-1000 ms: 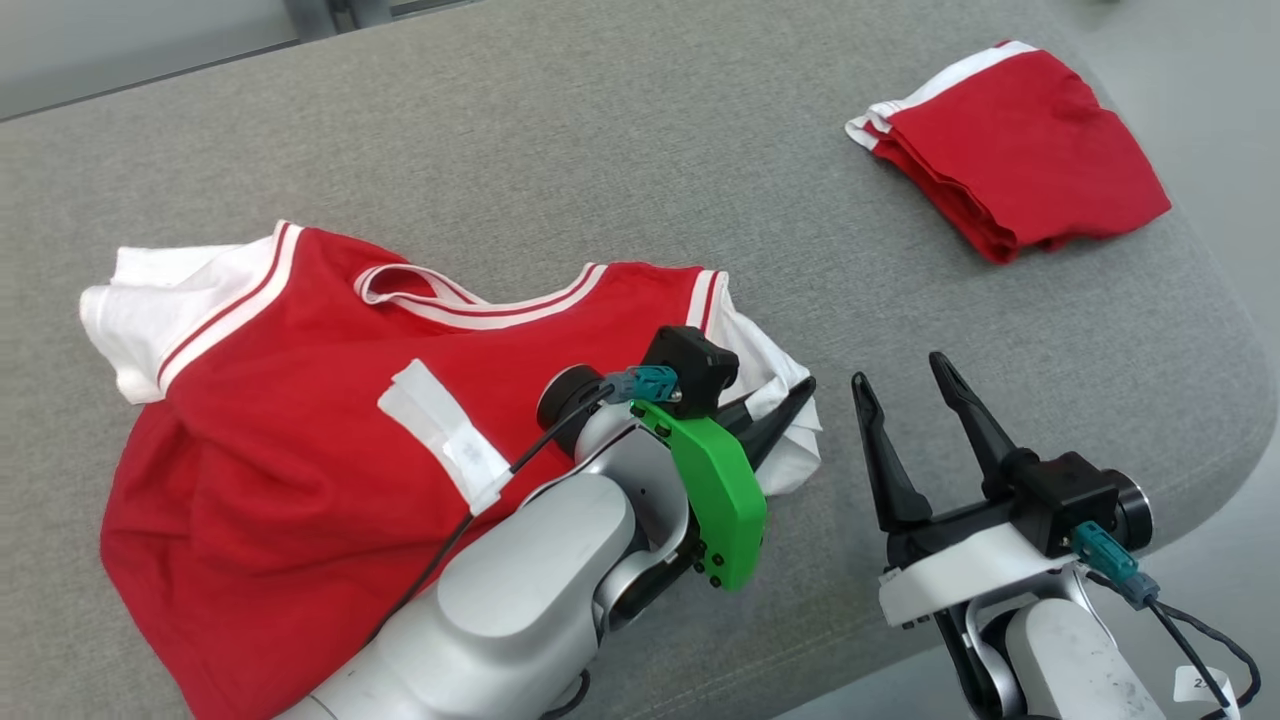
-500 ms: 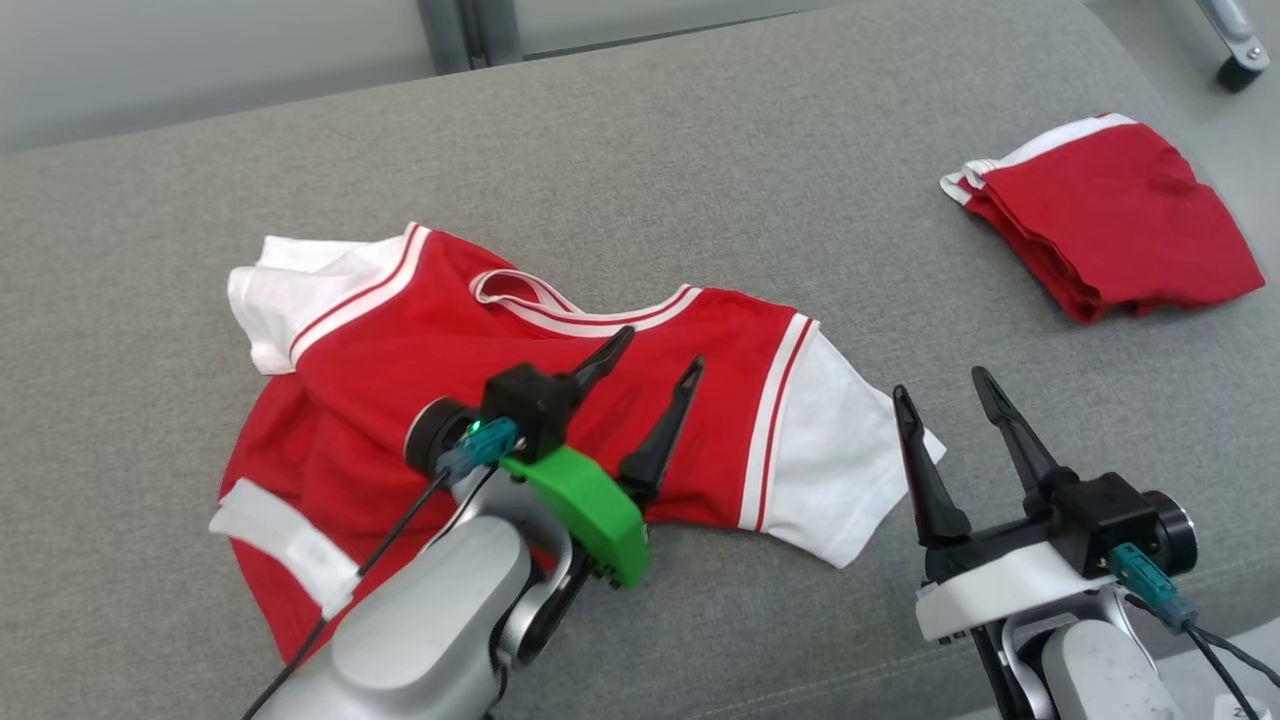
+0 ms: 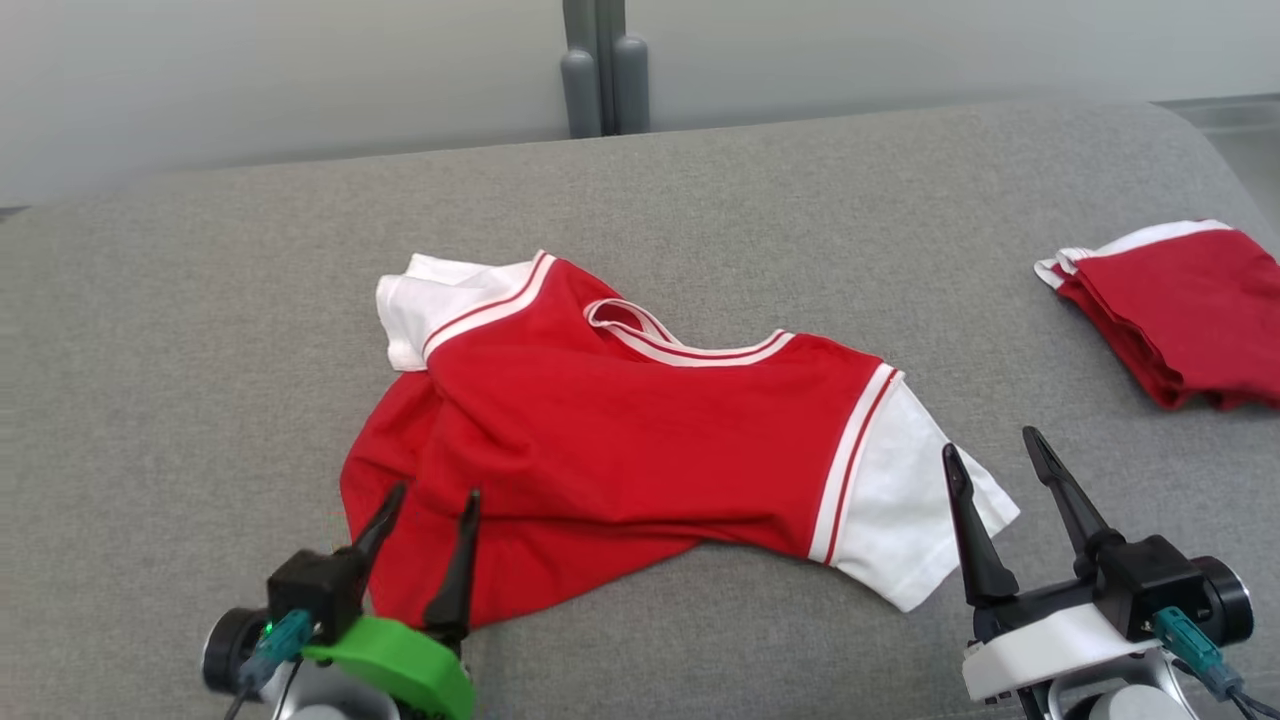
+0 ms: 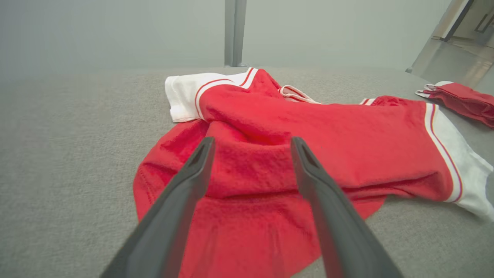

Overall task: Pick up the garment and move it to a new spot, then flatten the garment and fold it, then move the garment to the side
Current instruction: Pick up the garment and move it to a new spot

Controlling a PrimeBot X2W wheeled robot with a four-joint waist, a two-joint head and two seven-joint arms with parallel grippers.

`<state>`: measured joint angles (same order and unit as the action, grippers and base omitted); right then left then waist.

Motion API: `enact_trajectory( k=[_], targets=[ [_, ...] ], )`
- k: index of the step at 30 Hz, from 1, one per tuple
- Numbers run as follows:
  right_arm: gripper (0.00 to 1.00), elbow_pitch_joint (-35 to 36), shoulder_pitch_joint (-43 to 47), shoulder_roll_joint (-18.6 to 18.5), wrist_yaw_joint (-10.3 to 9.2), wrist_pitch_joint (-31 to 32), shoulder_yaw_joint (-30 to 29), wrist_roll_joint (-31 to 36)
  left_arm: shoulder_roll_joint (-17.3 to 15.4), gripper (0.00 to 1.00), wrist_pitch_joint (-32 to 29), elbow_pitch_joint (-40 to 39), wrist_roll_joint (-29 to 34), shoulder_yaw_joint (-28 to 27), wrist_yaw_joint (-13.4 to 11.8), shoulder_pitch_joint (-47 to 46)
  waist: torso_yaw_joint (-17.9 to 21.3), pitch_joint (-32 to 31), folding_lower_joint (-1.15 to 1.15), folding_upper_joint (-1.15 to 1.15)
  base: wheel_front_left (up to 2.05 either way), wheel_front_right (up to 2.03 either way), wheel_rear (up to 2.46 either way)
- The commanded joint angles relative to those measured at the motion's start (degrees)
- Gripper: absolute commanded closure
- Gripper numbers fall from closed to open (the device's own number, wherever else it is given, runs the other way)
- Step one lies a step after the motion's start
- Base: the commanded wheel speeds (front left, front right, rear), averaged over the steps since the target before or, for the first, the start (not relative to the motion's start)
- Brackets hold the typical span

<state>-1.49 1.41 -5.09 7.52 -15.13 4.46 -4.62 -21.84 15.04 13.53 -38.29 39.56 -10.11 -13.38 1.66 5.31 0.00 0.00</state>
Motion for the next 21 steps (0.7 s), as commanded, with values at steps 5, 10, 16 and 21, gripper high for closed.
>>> enact_trajectory(
  k=[5,10,16,21],
  targets=[
    [0.00,-1.02,3.46,-0.48,-0.06,-0.02,-3.02,0.66,1.91,0.00,0.08,-2.57,3.91,-11.85,1.61,12.24,-3.23,-4.38,0.00,0.00,0.00,0.00,0.00],
    [0.00,-2.45,4.89,-0.40,-0.07,-0.02,-4.83,0.81,3.94,0.00,0.09,-3.81,7.33,-18.82,4.45,17.92,-3.71,-5.16,0.00,0.00,0.00,0.00,0.00],
    [0.00,-4.47,6.01,0.08,-0.06,-0.02,-7.98,0.51,7.11,0.00,0.09,-4.41,12.55,-27.18,9.99,22.44,-3.93,-5.84,0.00,0.00,0.00,0.00,0.00],
    [0.00,-6.82,6.85,0.11,-0.06,-0.02,-9.01,0.85,9.86,0.00,0.09,-3.60,16.16,-32.05,14.15,23.32,-3.92,-6.18,0.00,0.00,0.00,0.00,0.00]
  ],
)
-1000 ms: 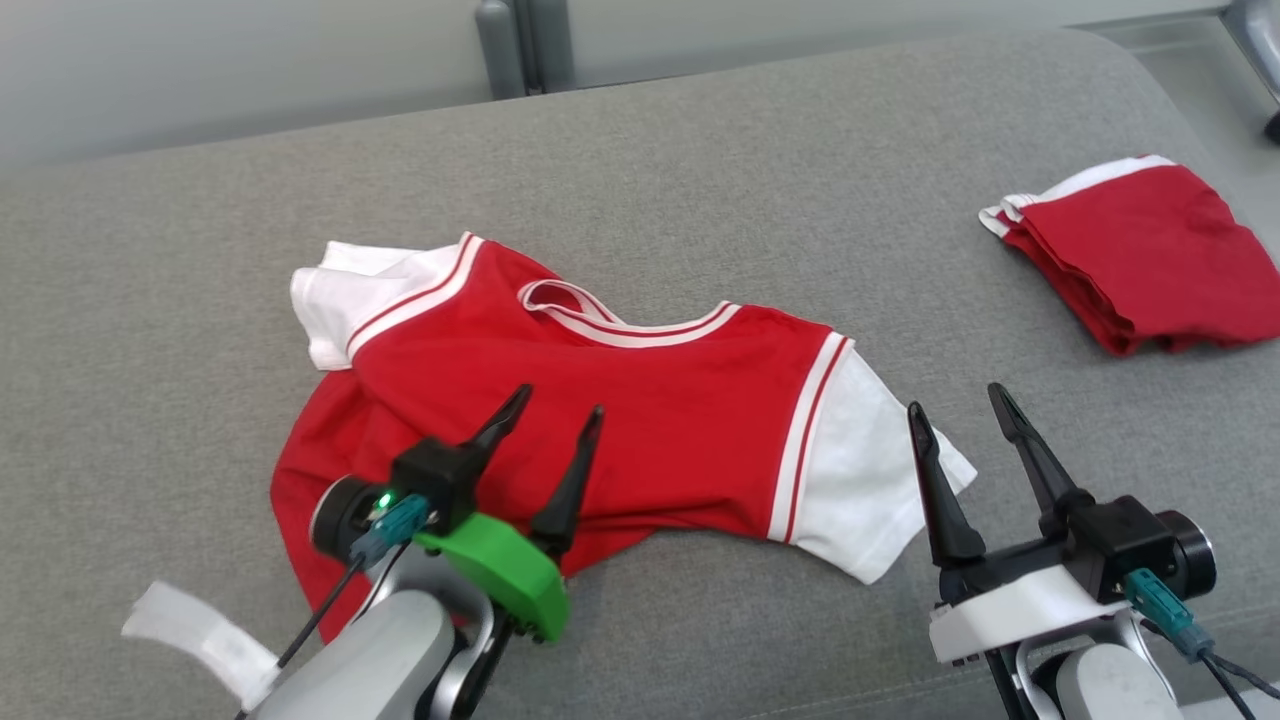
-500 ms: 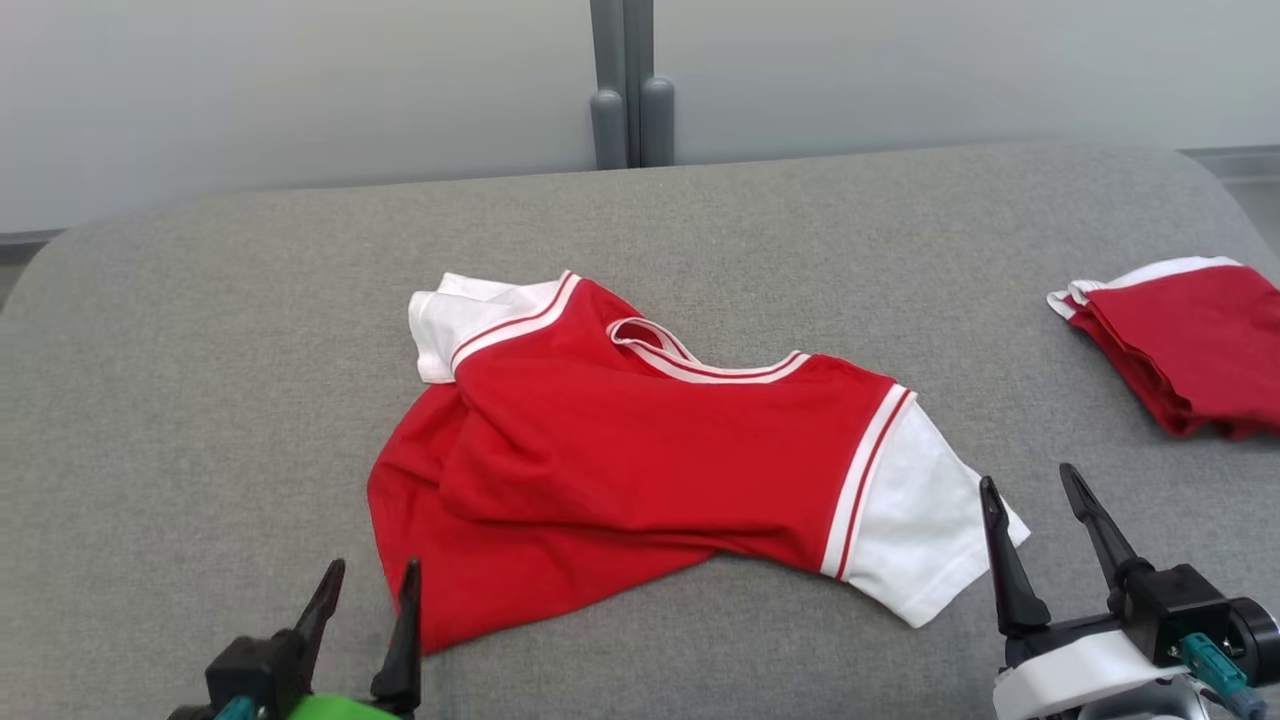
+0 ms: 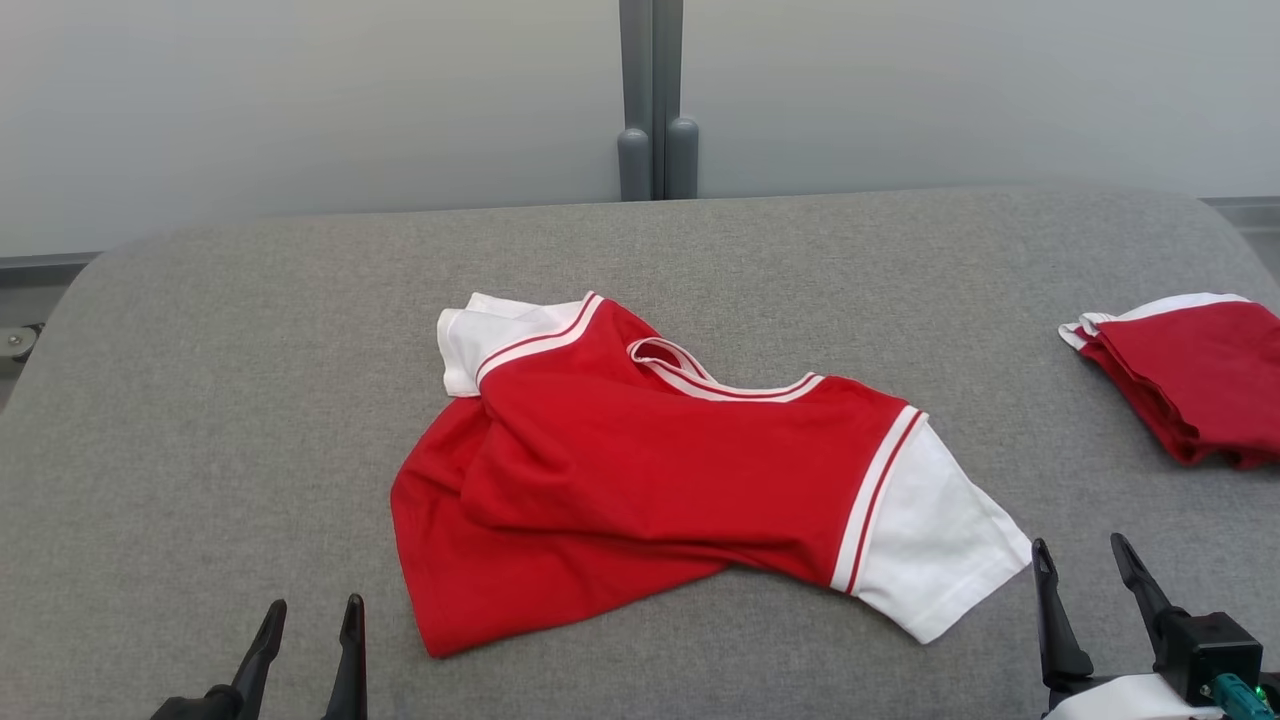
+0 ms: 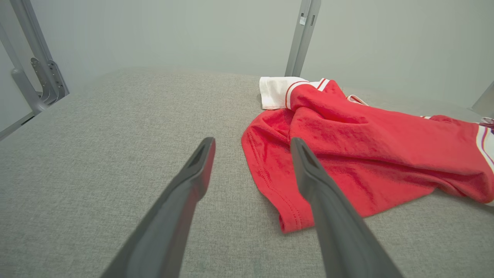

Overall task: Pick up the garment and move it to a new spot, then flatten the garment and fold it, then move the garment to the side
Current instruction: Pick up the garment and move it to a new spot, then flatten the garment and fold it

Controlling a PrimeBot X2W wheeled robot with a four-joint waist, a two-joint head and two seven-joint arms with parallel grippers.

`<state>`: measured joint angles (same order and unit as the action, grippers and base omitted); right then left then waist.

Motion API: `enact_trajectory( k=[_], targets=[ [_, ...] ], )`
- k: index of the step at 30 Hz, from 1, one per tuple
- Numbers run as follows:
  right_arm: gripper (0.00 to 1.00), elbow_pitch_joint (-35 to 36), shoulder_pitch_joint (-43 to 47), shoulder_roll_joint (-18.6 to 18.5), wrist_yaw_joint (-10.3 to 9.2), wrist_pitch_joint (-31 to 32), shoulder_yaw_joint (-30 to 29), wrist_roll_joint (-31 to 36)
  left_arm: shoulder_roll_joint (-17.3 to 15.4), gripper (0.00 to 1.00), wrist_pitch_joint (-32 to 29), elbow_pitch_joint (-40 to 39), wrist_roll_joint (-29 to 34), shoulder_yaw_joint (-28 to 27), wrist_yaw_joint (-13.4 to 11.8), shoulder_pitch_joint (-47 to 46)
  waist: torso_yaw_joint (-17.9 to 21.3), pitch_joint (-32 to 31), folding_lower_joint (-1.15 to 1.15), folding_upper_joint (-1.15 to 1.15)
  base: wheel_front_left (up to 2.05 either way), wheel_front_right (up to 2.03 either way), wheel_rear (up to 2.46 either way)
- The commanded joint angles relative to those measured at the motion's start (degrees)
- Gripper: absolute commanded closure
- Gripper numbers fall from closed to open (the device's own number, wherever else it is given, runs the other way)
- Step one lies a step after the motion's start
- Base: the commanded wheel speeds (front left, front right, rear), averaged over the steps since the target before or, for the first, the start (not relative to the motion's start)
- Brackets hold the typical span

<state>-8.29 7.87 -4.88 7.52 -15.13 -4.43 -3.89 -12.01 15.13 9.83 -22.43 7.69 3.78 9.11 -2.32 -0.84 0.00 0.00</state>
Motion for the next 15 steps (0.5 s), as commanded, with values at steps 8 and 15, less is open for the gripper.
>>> enact_trajectory(
  k=[8,15],
  targets=[
    [0.00,-0.88,0.24,0.24,-0.06,-0.02,-0.15,-0.12,3.21,0.00,0.00,0.73,4.06,-4.30,2.89,1.47,0.94,-0.04,0.00,0.00,0.00,0.00,0.00],
    [0.00,-0.77,-0.35,0.24,-0.06,-0.02,0.09,-0.27,4.49,0.00,0.00,1.23,5.60,-5.19,3.62,1.22,1.19,0.40,0.00,0.00,0.00,0.00,0.00]
  ],
)
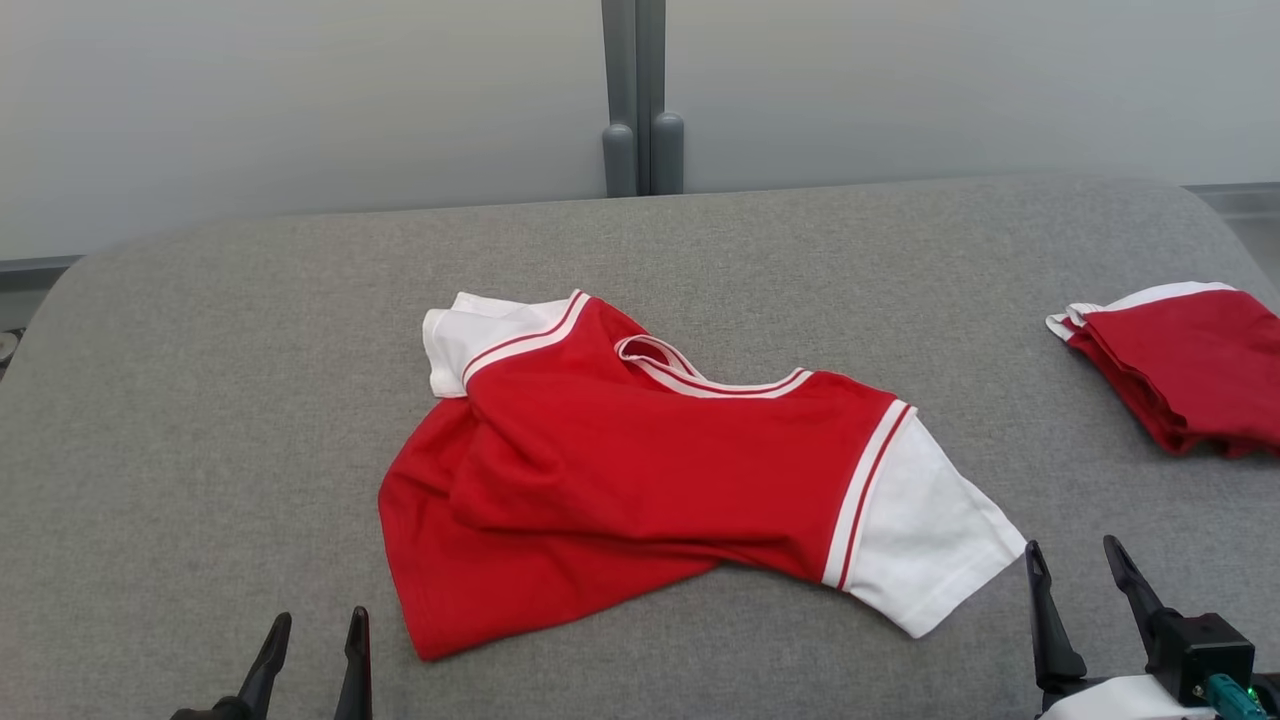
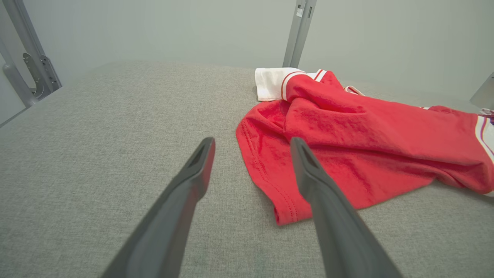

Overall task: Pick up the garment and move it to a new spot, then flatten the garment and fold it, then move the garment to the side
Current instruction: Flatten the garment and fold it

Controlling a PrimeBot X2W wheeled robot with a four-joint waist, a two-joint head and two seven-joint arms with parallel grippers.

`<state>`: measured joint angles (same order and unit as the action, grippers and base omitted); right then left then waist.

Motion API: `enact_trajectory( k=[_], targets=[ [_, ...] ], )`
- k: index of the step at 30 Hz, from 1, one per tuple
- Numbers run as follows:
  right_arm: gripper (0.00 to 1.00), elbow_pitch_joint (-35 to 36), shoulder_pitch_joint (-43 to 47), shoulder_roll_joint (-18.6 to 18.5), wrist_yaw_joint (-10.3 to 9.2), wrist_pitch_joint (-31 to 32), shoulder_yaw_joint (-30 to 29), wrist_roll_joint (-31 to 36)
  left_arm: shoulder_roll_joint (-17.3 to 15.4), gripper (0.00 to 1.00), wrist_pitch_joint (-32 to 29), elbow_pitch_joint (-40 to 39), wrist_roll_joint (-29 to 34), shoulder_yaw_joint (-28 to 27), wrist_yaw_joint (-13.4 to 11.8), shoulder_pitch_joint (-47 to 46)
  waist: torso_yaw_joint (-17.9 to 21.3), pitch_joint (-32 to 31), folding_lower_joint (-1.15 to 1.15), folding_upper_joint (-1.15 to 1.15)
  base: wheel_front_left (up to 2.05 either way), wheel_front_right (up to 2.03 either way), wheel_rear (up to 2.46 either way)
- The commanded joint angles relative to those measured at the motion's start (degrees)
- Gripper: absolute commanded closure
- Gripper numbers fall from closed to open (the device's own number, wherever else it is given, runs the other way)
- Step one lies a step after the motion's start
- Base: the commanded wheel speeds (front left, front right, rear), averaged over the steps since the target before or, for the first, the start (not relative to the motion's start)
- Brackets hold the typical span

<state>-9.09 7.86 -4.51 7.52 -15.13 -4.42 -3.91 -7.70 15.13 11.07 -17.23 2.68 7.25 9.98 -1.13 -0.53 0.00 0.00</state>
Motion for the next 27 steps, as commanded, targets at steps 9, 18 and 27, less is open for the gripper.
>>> enact_trajectory(
  k=[9,18,27],
  targets=[
    [0.00,0.61,-2.03,-0.67,-0.06,-0.02,-0.20,-0.59,-1.19,0.00,0.00,3.13,-1.58,4.10,0.28,-3.92,0.75,2.35,0.00,0.00,0.00,0.00,0.00],
    [0.00,1.97,-6.37,-1.16,-0.06,-0.02,1.28,-0.43,-5.98,0.00,-5.23,16.20,-6.77,10.66,0.23,-21.48,2.21,9.07,0.00,0.00,0.00,0.00,0.00],
    [0.00,2.27,-9.35,-1.01,-0.06,-0.02,2.28,-1.12,-10.47,0.00,-8.29,28.02,-11.46,15.44,0.21,-33.76,5.36,14.21,0.00,0.00,0.00,0.00,0.00]
  ],
)
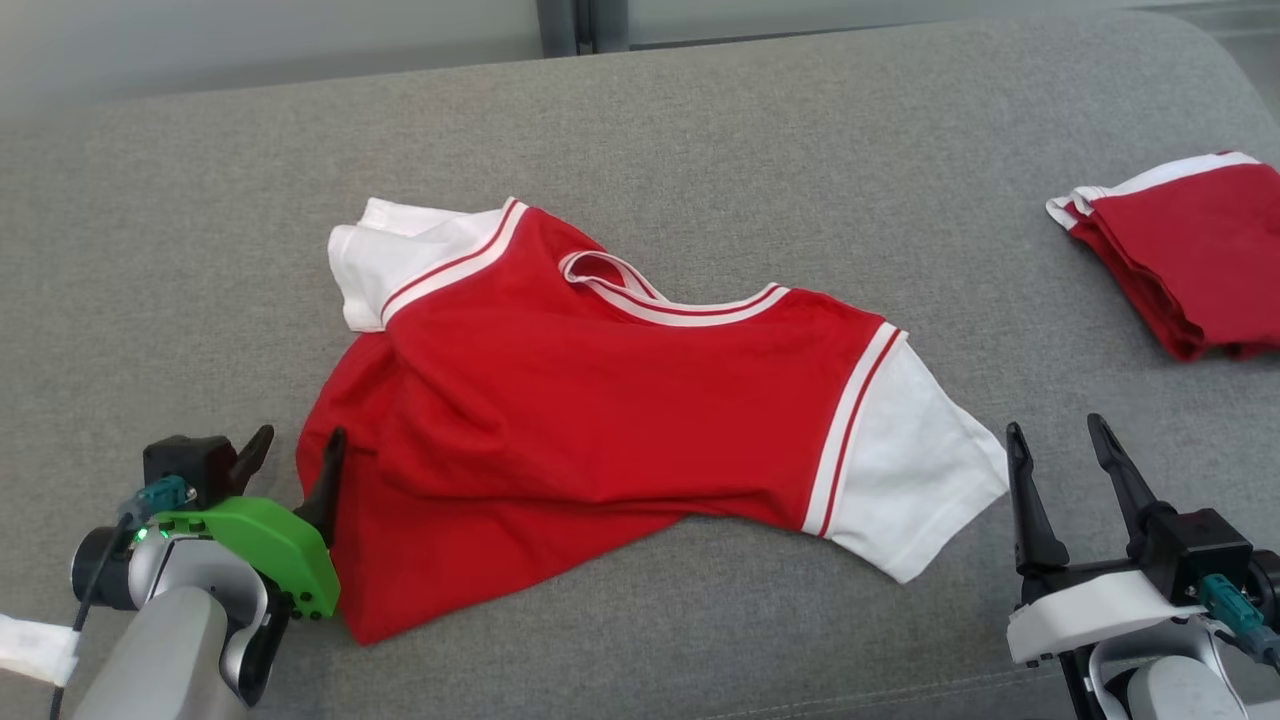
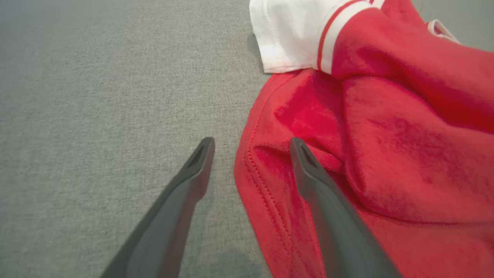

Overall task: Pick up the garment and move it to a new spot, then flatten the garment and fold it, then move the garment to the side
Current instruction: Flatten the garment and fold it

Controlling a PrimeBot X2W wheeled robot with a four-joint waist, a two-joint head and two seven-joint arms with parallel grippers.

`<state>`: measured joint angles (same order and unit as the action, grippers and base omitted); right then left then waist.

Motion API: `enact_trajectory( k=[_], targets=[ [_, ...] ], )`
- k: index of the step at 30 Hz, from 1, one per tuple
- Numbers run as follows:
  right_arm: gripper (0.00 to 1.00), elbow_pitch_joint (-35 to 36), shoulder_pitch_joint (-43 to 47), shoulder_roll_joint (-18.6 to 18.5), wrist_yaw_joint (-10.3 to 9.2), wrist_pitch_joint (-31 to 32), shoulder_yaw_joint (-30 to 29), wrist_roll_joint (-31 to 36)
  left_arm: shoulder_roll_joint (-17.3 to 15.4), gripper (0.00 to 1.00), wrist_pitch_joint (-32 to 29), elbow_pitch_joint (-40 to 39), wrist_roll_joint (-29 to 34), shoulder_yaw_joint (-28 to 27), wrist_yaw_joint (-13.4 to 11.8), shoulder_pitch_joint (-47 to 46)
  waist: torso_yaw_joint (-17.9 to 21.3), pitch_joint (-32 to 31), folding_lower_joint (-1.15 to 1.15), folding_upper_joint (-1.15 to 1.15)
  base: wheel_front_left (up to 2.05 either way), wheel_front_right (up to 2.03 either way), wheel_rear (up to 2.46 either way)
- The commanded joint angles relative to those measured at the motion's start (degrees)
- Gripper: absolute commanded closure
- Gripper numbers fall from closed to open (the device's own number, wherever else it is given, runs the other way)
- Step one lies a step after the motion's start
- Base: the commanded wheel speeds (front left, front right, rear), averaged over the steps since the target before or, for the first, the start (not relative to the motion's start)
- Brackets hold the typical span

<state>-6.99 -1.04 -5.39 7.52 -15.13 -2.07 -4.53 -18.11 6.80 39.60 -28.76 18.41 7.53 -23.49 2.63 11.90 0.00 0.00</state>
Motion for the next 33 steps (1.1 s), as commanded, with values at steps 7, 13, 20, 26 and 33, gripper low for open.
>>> enact_trajectory(
  k=[7,13,20,26,33],
  targets=[
    [0.00,0.09,-1.70,0.33,-0.07,-0.02,-0.30,-0.50,-2.59,0.49,-1.14,3.28,-5.29,5.58,-0.08,-5.08,2.98,3.93,0.00,0.00,0.00,0.00,0.00],
    [0.00,-0.38,-1.70,1.00,-0.07,-0.02,-0.29,-0.60,-4.38,1.00,0.75,2.79,-8.42,8.03,-0.08,-8.04,3.60,3.65,0.00,0.00,0.00,0.00,0.00],
    [0.00,-0.62,-1.48,1.65,-0.07,-0.02,-0.22,-0.73,-3.55,1.00,2.01,-2.52,-6.68,9.20,-0.65,-12.46,3.20,2.96,0.00,0.00,0.00,0.00,0.00],
    [0.00,-0.82,-2.46,1.82,-0.07,-0.01,0.42,-0.94,-3.44,1.00,-0.49,-9.43,-4.67,10.33,-3.06,-16.24,4.51,2.50,0.00,0.00,0.00,0.00,0.00],
    [0.00,-1.00,-1.73,2.06,-0.07,-0.01,-0.25,-1.34,-2.84,1.00,-6.26,-19.31,-4.00,12.24,-5.05,-18.12,6.88,2.02,0.00,0.00,0.00,0.00,0.00]
  ],
)
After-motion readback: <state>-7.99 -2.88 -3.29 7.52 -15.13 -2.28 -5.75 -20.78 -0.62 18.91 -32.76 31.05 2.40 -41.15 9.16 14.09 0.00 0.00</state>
